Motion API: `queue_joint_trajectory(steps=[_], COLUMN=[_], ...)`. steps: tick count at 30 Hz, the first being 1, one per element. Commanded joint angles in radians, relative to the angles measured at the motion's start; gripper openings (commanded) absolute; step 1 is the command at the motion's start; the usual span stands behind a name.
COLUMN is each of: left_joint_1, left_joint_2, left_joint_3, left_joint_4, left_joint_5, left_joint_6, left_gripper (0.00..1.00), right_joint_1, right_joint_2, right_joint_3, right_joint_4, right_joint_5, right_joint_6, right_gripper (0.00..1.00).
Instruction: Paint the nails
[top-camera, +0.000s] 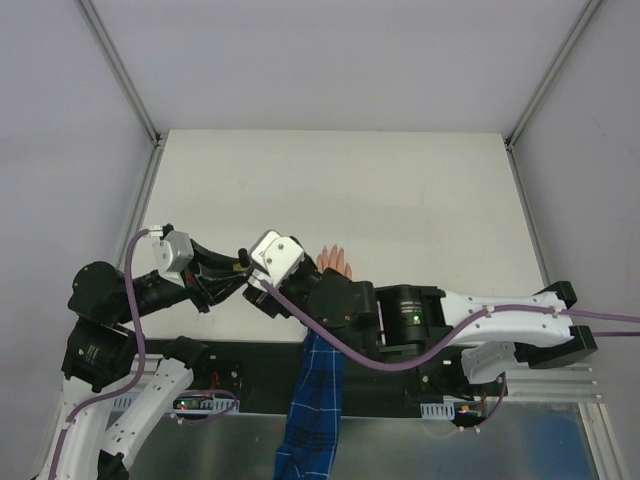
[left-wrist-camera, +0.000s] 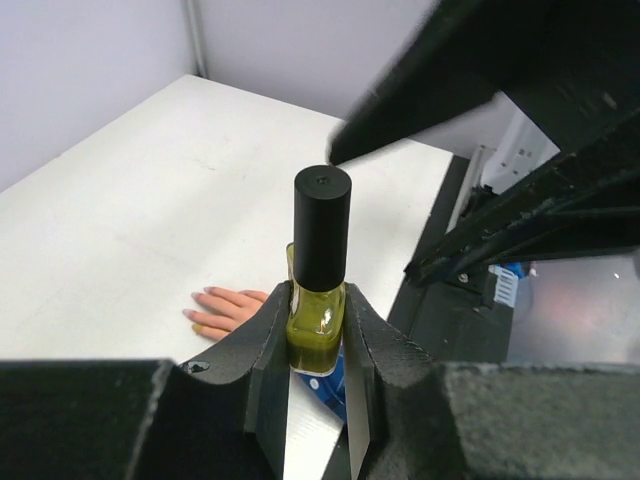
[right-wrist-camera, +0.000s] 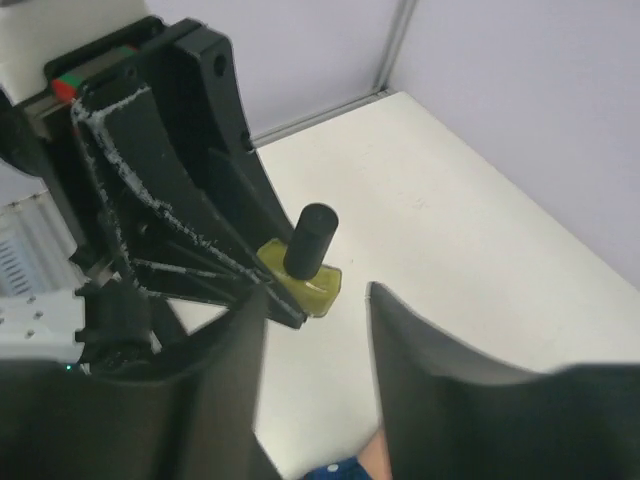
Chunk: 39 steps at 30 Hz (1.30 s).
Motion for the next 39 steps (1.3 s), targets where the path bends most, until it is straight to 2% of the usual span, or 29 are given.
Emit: queue_joint_trajectory(steps=[1, 2, 3, 4, 7, 10, 16, 22, 25, 30, 31, 32, 34, 36, 39], left_joint_1=[0.011, 0.011, 0.011, 0.011, 0.010, 0.011, 0.011, 0.011, 0.011, 0.011, 0.011, 0.011, 0.011, 0.011, 0.011], left_joint_2=[-0.028, -0.031, -0.039, -0.040, -0.040, -0.033, -0.037, -0.031, -0.024, -0.022, -0.022, -0.024, -0.022, -0.024, -0.019], left_joint_3=[-0.012, -0.016, -0.020, -0.026, -0.025, -0.019, -0.017, -0.008, 0.003, 0.012, 0.013, 0.014, 0.018, 0.020, 0.021], left_joint_4=[0.015, 0.015, 0.014, 0.014, 0.014, 0.014, 0.014, 0.014, 0.015, 0.015, 0.014, 0.015, 0.015, 0.011, 0.003], left_joint_5=[0.053, 0.065, 0.079, 0.096, 0.137, 0.179, 0.205, 0.228, 0.233, 0.219, 0.211, 0.194, 0.171, 0.106, -0.009], left_joint_6=[-0.015, -0.024, -0.029, -0.033, -0.056, -0.084, -0.116, -0.127, -0.130, -0.129, -0.129, -0.125, -0.121, -0.101, -0.053], left_gripper=[0.00, 0.00, 0.00, 0.00, 0.00, 0.00, 0.00, 0.00, 0.00, 0.00, 0.00, 0.00, 0.00, 0.00, 0.00], right_joint_1=[-0.073, -0.100, -0.175, -0.215, -0.340, -0.401, -0.456, -0.466, -0.470, -0.470, -0.470, -0.472, -0.470, -0.466, -0.386], right_joint_2=[-0.179, -0.205, -0.224, -0.244, -0.236, -0.196, -0.120, -0.057, -0.031, -0.034, -0.037, -0.044, -0.054, -0.077, -0.103], right_joint_3=[-0.036, -0.053, -0.064, -0.073, -0.069, -0.038, -0.029, -0.006, 0.006, -0.011, -0.018, -0.038, -0.057, -0.092, -0.088], right_joint_4=[-0.121, -0.126, -0.142, -0.149, -0.141, -0.138, -0.005, 0.060, 0.064, 0.072, 0.072, 0.071, 0.061, 0.045, -0.044], right_joint_5=[-0.323, -0.426, -0.544, -0.766, -1.121, -1.312, -1.476, -1.556, -1.584, -1.592, -1.578, -1.564, -1.502, -1.426, -1.096], right_joint_6=[-0.006, 0.000, 0.026, 0.040, 0.053, 0.057, 0.121, 0.172, 0.190, 0.204, 0.208, 0.210, 0.210, 0.210, 0.170], right_gripper=[0.62, 0.73, 0.73, 0.74, 0.74, 0.77, 0.78, 0.73, 0.66, 0.39, 0.27, 0.20, 0.01, 0.01, 0.01])
